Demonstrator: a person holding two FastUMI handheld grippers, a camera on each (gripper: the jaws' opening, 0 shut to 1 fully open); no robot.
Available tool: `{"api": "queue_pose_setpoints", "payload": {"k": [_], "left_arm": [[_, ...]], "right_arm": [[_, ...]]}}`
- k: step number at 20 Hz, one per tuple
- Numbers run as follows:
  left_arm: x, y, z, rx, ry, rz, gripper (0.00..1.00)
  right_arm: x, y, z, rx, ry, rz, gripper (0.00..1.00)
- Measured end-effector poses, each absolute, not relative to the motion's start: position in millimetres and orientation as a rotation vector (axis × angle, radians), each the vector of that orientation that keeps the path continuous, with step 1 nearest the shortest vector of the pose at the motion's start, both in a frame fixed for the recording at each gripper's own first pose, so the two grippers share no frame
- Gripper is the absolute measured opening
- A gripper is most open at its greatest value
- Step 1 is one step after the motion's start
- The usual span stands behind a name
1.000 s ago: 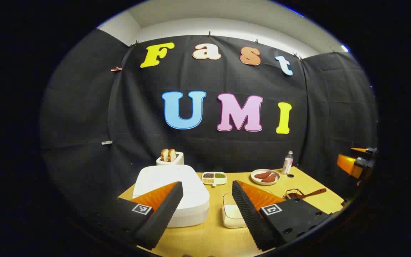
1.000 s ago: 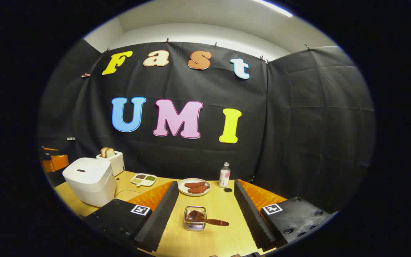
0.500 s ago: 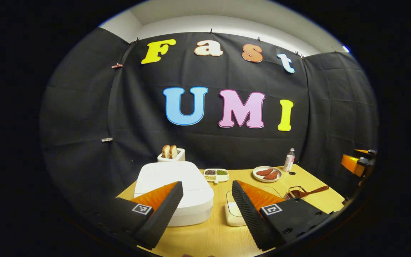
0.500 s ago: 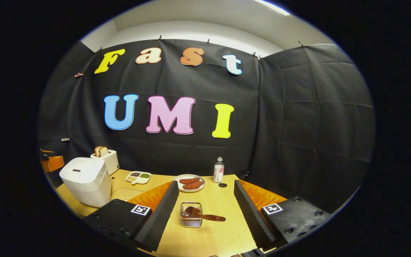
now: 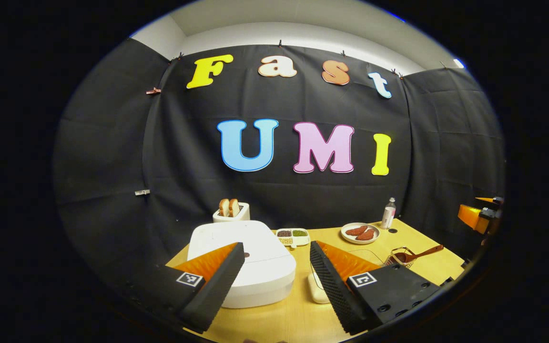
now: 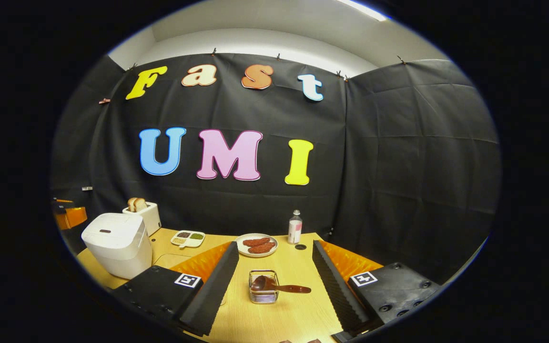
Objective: Close the left gripper, press the button to open the rice cooker; take a wooden spoon from the chopstick holder with the right hand, scoop a spoonful of rice and pour it into the rice cooker, then put the wooden spoon back into the chopstick holder.
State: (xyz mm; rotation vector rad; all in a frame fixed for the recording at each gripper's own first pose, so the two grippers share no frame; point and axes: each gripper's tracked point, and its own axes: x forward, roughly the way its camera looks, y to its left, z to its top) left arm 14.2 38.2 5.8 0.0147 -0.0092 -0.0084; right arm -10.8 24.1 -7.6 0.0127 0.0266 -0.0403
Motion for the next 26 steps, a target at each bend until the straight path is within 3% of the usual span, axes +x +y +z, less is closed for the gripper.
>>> {"api": "queue_pose_setpoints", "payload": {"k": [8, 12, 16, 17, 18, 19, 23, 26], "left_arm": [[44, 85, 15, -0.055, 0.032, 0.109, 0.92], [65, 99, 17, -0.05, 0.075, 0.106, 0.68], [92, 99, 8, -0.038, 0.133, 0.052, 0.4], [98, 101, 1, -0.031, 0.156, 0.05, 0.29], [105, 100, -4, -0.026, 0.173, 0.047, 0.31], [111, 99, -8, -0.031, 0.186, 0.042, 0.23], [139, 106, -29, -0.04, 0.245, 0.051, 0.08], [156, 115, -45, -0.017, 0.303, 0.062, 0.07]], "right_arm": [[-8, 48, -10, -0.017, 0.028, 0.07, 0.98], [-5, 33, -18, -0.004, 0.058, 0.045, 0.98], [-5, 18, -30, 0.003, 0.097, 0.02, 0.98], [-5, 14, -32, 0.002, 0.105, 0.013, 0.98], [-6, 11, -34, 0.004, 0.116, 0.008, 0.98], [-7, 8, -37, 0.007, 0.127, 0.005, 0.98], [-10, 1, -46, 0.006, 0.158, -0.001, 0.98], [-10, -3, -53, -0.01, 0.181, -0.001, 0.98]]}}
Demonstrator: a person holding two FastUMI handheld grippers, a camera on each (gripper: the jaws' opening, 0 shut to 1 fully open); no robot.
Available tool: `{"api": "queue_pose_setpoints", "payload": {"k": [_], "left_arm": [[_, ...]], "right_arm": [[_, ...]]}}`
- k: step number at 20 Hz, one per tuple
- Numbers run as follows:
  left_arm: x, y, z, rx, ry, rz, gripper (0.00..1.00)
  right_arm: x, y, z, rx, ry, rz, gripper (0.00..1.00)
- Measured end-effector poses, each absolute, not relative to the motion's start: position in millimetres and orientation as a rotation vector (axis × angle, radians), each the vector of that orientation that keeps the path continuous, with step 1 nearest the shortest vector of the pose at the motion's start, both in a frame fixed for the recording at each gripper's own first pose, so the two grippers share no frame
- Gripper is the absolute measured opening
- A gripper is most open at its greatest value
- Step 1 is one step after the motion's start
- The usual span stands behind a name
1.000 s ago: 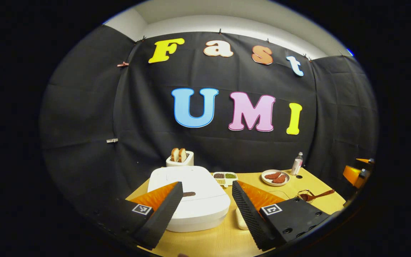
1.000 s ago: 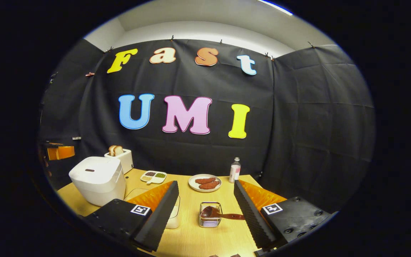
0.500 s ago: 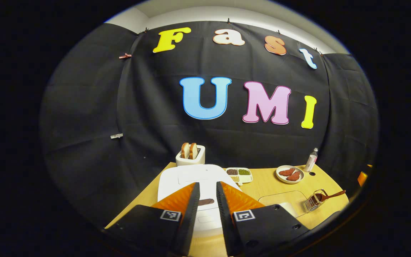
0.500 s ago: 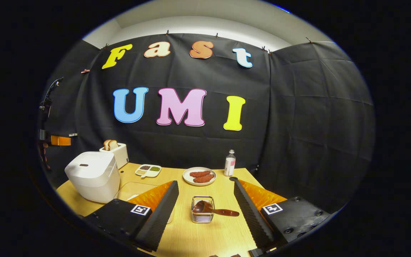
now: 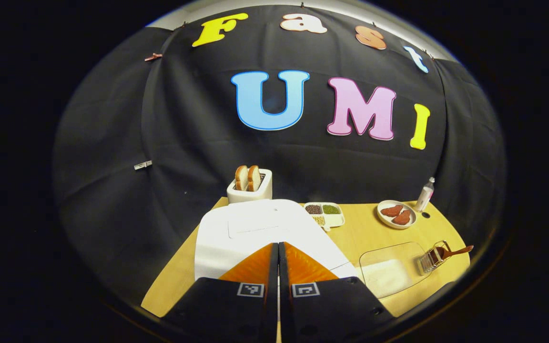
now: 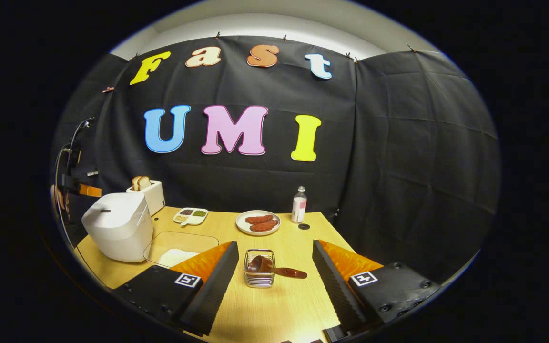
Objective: Close the left gripper, press the button to open the rice cooker; take a wooden spoon from the chopstick holder with the right hand, scoop a spoonful of rice and pour it into the rice cooker, then put the wooden spoon back into the chopstick holder.
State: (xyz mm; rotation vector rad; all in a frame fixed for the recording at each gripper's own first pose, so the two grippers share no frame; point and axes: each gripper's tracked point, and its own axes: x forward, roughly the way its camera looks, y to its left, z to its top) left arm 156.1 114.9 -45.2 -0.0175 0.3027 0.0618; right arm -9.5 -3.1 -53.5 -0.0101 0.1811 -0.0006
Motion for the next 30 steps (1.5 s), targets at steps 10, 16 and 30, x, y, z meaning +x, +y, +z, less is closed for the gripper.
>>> {"api": "queue_pose_setpoints", "payload": {"k": [10, 16, 30], "left_arm": [[168, 112, -93, -0.099, 0.411, 0.074, 0.08], [160, 111, -93, -0.068, 0.394, 0.107, 0.08], [106, 48, 37, 0.066, -0.017, 0.099, 0.08]], "right_arm": [[-7, -12, -63, 0.016, 0.204, 0.001, 0.98], [-5, -18, -70, 0.049, 0.218, -0.012, 0.98], [-1, -23, -94, 0.148, 0.293, -0.018, 0.98]]}}
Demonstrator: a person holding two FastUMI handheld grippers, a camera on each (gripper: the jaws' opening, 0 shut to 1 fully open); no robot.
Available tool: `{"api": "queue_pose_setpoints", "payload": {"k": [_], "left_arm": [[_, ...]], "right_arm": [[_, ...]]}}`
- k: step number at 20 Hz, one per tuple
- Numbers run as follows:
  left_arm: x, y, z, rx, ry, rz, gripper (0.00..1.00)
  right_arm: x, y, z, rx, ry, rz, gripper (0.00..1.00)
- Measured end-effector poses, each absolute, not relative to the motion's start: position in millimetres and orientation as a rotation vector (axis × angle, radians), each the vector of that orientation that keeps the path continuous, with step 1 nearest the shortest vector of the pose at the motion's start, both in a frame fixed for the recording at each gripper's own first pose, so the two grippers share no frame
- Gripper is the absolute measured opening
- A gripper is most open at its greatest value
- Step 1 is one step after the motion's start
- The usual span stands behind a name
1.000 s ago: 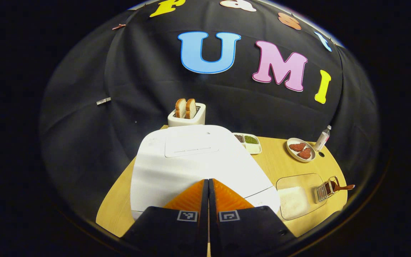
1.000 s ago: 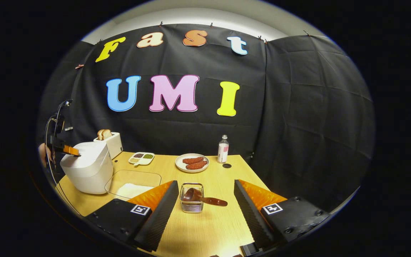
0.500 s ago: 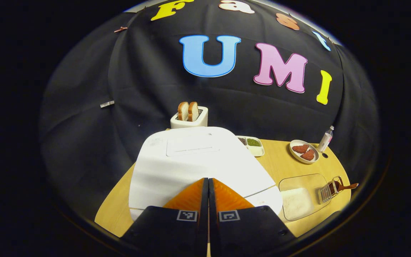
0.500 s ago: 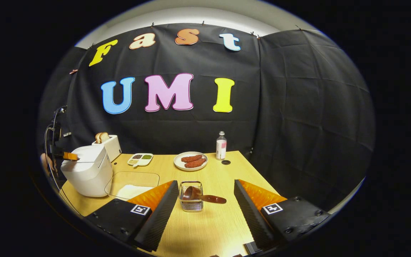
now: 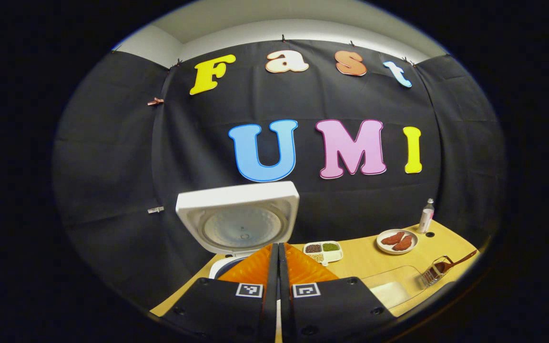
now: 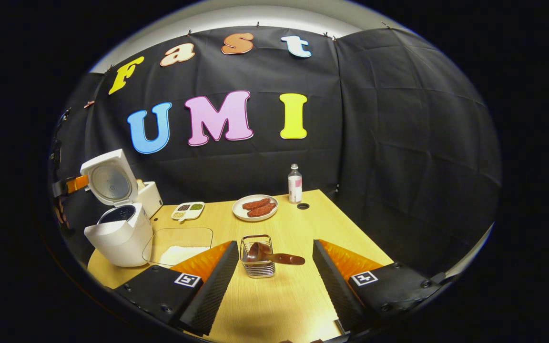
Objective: Close the left gripper, press the button to open the rice cooker; take a wooden spoon from the chopstick holder with the right hand, scoop a spoonful of rice and pour it into the rice cooker, then put the wooden spoon back into the chopstick holder.
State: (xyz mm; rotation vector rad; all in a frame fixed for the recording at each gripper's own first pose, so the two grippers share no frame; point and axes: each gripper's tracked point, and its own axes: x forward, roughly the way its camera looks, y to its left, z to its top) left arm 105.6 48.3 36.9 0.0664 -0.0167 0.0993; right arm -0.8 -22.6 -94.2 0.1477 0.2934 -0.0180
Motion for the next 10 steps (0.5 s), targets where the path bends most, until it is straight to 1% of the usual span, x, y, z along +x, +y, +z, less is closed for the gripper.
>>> {"api": "queue_pose_setpoints", "payload": {"k": [2, 5, 10], "left_arm": [[92, 32, 24, 0.045, 0.023, 0.069, 0.09], [76, 17, 13, 0.073, 0.044, 0.049, 0.09], [65, -5, -11, 0.061, 0.106, 0.027, 0.1]], "right_arm": [[0, -18, -106, 0.165, 0.335, 0.0, 0.98], [3, -18, -117, 0.204, 0.385, 0.015, 0.97], [9, -20, -148, 0.286, 0.464, 0.023, 0.99]]}}
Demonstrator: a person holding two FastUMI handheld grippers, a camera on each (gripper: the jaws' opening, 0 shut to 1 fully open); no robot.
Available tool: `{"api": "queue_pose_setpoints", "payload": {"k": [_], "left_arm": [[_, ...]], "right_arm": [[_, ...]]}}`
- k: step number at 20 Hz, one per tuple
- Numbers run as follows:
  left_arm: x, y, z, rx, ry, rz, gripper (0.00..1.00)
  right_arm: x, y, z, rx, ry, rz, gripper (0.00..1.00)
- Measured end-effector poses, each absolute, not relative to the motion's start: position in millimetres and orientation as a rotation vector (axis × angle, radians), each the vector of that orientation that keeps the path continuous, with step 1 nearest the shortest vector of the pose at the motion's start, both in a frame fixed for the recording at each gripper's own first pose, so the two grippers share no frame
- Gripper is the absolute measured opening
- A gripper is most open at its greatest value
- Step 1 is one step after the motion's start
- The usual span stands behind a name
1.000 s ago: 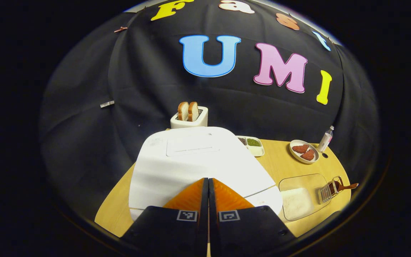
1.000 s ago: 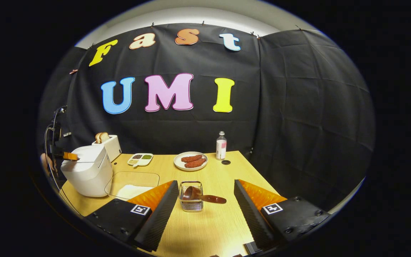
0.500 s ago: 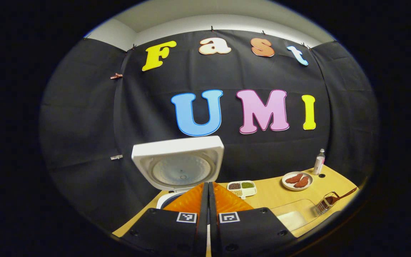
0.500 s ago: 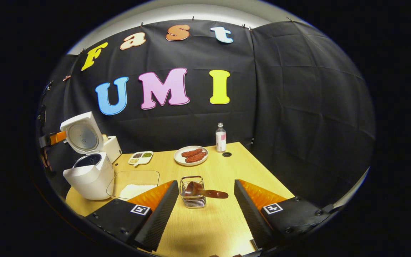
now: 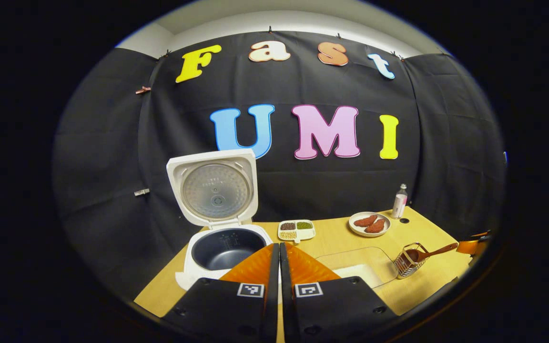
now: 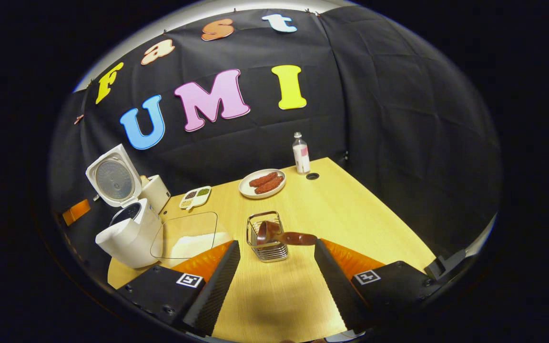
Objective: Close the left gripper, press the button to open the rice cooker; take a wooden spoon from the chopstick holder with the right hand, scoop a spoonful of rice and pour it into the rice cooker, then put the wooden spoon back into the chopstick holder.
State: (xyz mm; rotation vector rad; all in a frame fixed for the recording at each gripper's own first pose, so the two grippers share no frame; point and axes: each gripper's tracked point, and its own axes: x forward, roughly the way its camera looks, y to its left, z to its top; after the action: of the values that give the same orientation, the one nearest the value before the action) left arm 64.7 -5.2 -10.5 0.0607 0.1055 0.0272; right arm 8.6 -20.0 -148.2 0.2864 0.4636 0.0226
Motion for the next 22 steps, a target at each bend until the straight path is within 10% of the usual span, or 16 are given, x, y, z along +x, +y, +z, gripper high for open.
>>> {"api": "queue_pose_setpoints", "payload": {"k": [4, 13, 22], "left_arm": [[60, -17, -10, 0.059, 0.112, 0.021, 0.17], [56, -52, -15, 0.031, 0.112, -0.015, 0.92], [54, -63, -36, 0.007, 0.212, -0.004, 0.95]], "right_arm": [[19, -39, -152, 0.238, 0.435, 0.013, 0.99], [38, -37, -191, 0.376, 0.434, 0.038, 0.99], [103, -28, -218, 0.453, 0.407, 0.03, 0.98]]}}
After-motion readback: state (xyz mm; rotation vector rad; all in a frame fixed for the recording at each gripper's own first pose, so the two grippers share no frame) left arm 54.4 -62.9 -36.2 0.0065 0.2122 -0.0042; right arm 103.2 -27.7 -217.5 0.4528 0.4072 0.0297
